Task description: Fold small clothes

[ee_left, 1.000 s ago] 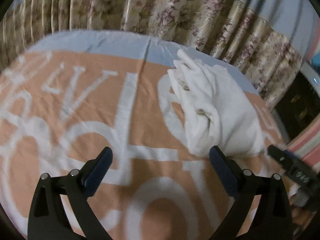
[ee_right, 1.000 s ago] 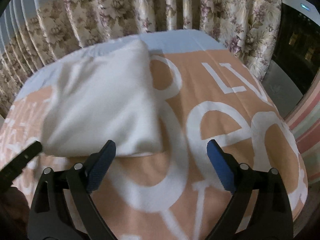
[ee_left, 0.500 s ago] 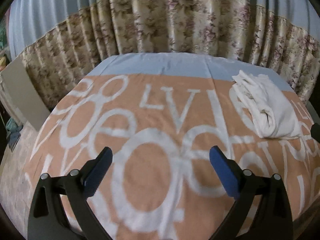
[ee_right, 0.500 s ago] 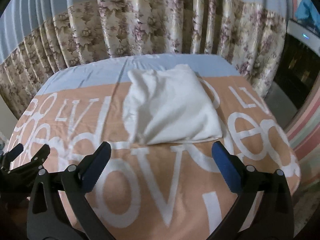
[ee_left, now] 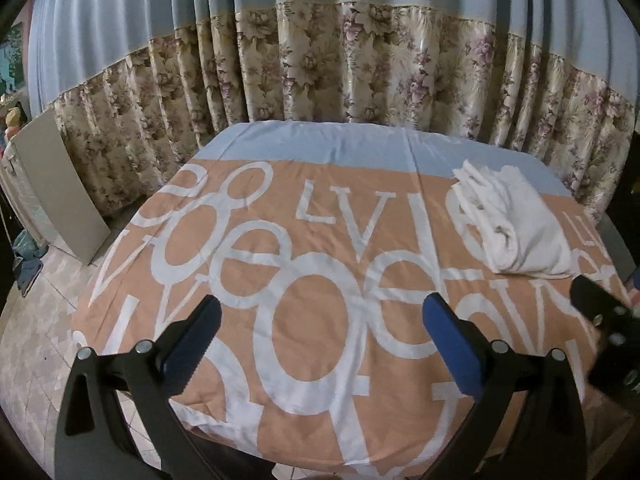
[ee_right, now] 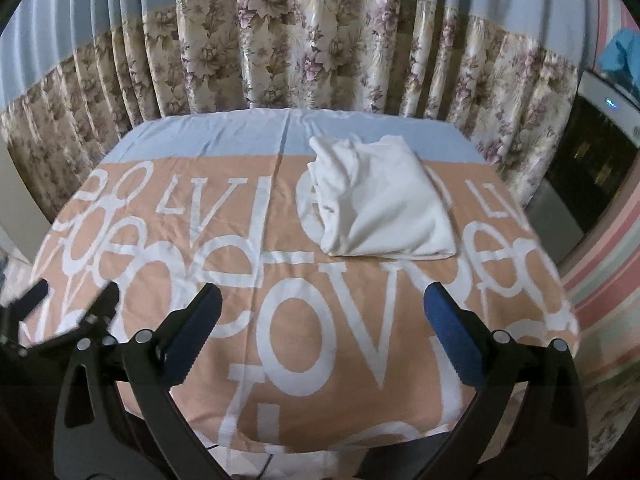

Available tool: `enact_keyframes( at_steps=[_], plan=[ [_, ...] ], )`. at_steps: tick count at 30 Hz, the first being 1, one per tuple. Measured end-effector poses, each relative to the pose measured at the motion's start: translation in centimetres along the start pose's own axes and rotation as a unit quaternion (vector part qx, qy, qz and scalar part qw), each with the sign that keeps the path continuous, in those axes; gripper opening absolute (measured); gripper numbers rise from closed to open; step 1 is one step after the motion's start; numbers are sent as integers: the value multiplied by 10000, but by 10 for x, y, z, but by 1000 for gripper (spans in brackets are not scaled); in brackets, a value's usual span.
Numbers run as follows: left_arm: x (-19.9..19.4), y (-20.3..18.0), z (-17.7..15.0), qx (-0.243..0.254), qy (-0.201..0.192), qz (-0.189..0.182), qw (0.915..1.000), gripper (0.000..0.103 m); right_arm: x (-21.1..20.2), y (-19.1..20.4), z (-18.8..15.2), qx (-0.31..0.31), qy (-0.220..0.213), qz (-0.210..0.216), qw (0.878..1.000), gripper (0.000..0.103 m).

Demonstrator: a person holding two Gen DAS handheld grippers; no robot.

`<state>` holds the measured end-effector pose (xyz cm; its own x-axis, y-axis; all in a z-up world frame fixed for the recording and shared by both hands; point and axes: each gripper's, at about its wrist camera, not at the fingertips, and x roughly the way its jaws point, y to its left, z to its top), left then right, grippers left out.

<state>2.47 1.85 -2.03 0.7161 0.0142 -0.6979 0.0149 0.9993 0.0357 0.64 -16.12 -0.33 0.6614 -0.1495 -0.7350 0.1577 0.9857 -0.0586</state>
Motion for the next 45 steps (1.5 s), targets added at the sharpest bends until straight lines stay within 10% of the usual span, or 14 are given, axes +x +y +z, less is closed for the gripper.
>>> enact_keyframes(
  at_steps=[45],
  plan=[
    [-16,2,13,-12,-228,8,9997,101,-7,-29,7,187,-141,41,9997,100]
  ],
)
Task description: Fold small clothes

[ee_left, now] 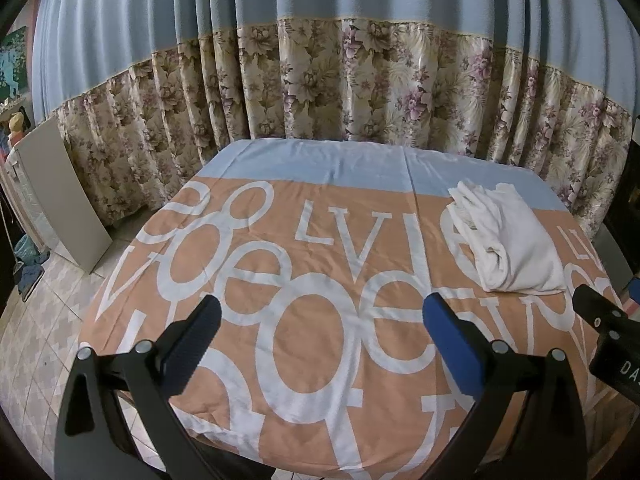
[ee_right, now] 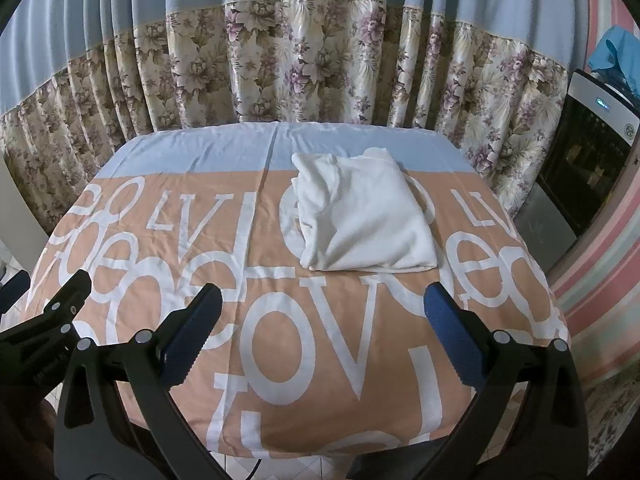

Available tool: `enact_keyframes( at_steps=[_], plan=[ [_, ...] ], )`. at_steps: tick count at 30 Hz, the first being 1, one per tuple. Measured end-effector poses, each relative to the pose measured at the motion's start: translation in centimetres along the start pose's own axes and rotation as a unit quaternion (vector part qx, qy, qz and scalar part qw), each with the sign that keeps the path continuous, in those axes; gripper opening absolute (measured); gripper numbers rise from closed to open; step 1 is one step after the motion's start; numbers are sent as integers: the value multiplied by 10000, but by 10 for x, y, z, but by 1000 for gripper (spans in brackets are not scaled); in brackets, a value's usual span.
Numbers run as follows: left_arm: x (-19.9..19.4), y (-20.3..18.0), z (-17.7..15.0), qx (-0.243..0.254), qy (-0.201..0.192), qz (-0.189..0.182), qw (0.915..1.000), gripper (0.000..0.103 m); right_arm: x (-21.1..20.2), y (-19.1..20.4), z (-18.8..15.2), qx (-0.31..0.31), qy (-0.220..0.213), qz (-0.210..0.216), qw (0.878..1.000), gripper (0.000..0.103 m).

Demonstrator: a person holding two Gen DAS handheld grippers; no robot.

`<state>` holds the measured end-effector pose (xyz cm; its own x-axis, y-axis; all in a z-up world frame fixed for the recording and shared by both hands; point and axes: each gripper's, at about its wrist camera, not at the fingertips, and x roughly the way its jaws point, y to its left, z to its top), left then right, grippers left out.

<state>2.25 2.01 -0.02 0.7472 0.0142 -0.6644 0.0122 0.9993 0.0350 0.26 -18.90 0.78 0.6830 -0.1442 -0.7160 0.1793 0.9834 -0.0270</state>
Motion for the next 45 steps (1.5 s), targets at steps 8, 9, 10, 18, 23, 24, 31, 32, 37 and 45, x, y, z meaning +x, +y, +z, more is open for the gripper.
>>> enact_keyframes(
  at_steps=[8,9,10,18,23,24,31,32,37,45],
  plan=[
    [0,0,0,12,-1,22,10000,101,3,-4,-4,63,28,36,10000,100],
    [0,0,0,14,-9,26,10000,101,2,-4,-4,61,24,35,10000,100],
    [0,0,-1,24,-12,26,10000,101,2,-4,-5,61,17,20,10000,100],
    [0,4,-4,45,-18,91,9999,101,5,-7,-8,85,32,-3,10000,100],
    [-1,3,-4,69,-23,87,9999,101,6,-12,-9,94,72,-16,9999,100],
    [-1,1,-3,64,-19,80,9999,101,5,-12,-10,95,67,-18,9999,100],
    [-1,2,-3,73,-18,65,10000,101,6,-12,-9,86,80,-7,9999,100],
    [-1,2,-3,78,-1,55,10000,101,6,-12,-9,86,80,-7,9999,100],
    [-2,0,-3,79,20,46,10000,101,6,-12,-9,88,78,-3,9999,100],
    [-1,1,-4,79,21,-7,10000,101,5,-15,-8,93,98,-11,9999,100]
  ],
)
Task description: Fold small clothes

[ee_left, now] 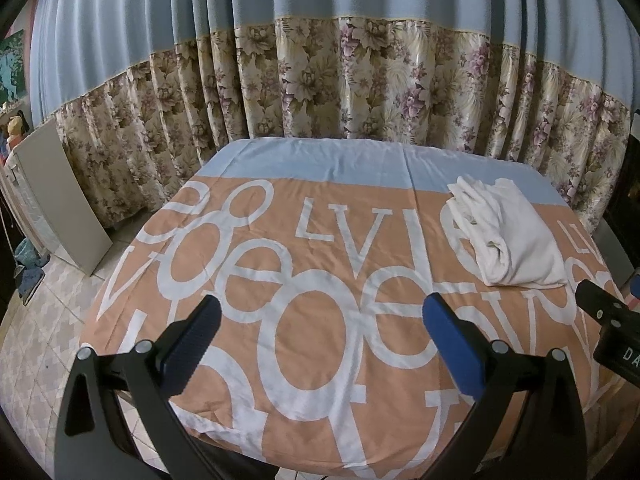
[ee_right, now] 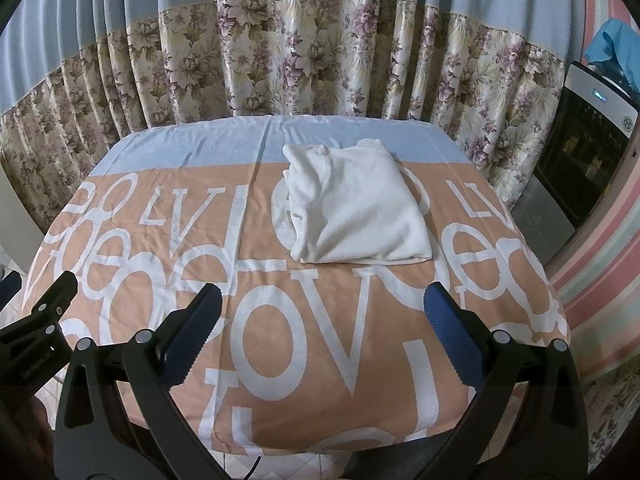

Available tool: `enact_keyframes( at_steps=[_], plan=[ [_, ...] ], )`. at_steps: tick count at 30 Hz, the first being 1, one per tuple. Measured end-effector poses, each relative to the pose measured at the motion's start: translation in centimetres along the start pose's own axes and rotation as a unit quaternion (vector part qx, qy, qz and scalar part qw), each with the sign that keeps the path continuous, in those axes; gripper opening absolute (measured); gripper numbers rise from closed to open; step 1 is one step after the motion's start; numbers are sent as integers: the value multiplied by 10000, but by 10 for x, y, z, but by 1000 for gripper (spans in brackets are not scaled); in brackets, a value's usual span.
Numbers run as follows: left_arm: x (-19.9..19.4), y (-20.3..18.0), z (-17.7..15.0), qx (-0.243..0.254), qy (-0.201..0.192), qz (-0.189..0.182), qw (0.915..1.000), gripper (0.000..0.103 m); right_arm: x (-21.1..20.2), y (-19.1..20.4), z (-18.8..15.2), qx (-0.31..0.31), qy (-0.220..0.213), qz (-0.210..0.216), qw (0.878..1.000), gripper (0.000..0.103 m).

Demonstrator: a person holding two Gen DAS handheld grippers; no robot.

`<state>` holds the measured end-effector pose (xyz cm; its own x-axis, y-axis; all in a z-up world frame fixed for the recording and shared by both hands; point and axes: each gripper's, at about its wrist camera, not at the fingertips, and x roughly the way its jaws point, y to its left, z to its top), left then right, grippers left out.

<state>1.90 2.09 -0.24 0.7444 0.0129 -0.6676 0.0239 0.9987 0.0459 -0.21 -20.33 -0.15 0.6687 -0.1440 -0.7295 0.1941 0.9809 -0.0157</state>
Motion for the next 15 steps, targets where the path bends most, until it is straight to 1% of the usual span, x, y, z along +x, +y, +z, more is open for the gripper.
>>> enact_keyframes(
  at_steps=[4,13,15],
  plan=[
    [1,-1,-1,23,22,53,10000,101,0,1,0,-1,7,-12,10000,100],
    [3,-1,-3,11,56,-214,9998,101,0,1,1,-9,23,-8,10000,100],
    [3,-1,-3,4,59,-224,9997,101,-1,1,1,-25,13,-2,10000,100]
  ],
)
